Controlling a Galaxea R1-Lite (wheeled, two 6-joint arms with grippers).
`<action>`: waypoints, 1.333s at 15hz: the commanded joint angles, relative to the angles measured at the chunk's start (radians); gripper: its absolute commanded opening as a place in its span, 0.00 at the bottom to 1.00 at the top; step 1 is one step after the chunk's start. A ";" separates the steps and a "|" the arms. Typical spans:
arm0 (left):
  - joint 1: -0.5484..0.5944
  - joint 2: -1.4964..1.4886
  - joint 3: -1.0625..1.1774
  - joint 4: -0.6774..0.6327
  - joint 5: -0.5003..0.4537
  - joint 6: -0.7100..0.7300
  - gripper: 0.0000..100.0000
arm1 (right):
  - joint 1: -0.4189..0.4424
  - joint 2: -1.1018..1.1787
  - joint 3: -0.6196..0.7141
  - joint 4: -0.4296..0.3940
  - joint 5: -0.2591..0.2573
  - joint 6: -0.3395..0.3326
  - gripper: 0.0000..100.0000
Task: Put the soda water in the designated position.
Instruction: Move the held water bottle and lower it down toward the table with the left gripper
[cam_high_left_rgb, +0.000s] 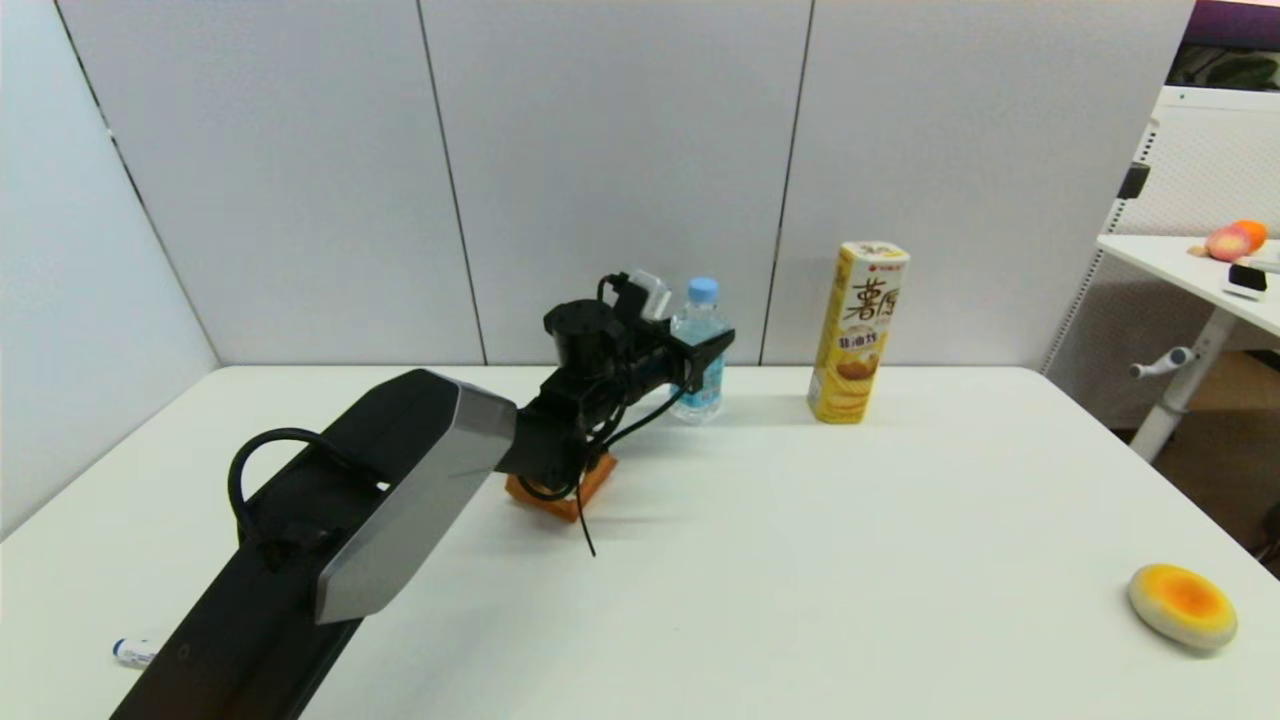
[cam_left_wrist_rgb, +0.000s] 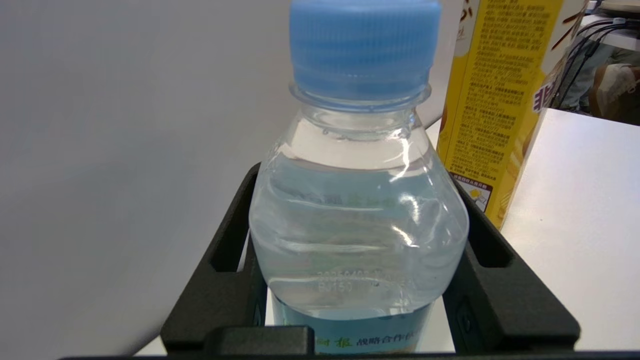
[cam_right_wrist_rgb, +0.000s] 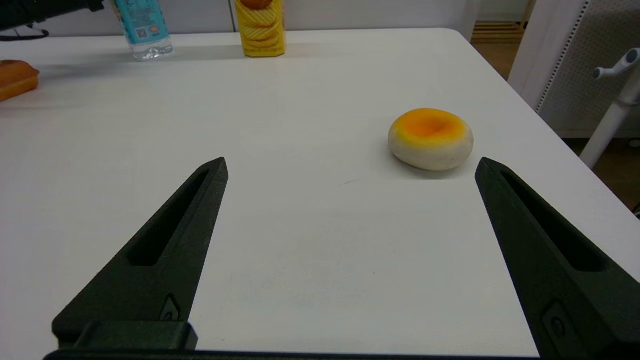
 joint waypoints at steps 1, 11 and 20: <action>0.003 -0.136 0.103 -0.008 -0.003 0.035 0.00 | 0.000 0.000 0.000 0.000 0.000 0.000 1.00; 0.164 -0.486 0.606 -0.061 0.000 0.117 0.00 | 0.000 0.000 0.000 0.000 0.000 0.000 1.00; 0.267 -0.405 0.721 -0.256 0.000 0.079 0.00 | 0.000 0.000 0.000 0.000 0.000 0.000 1.00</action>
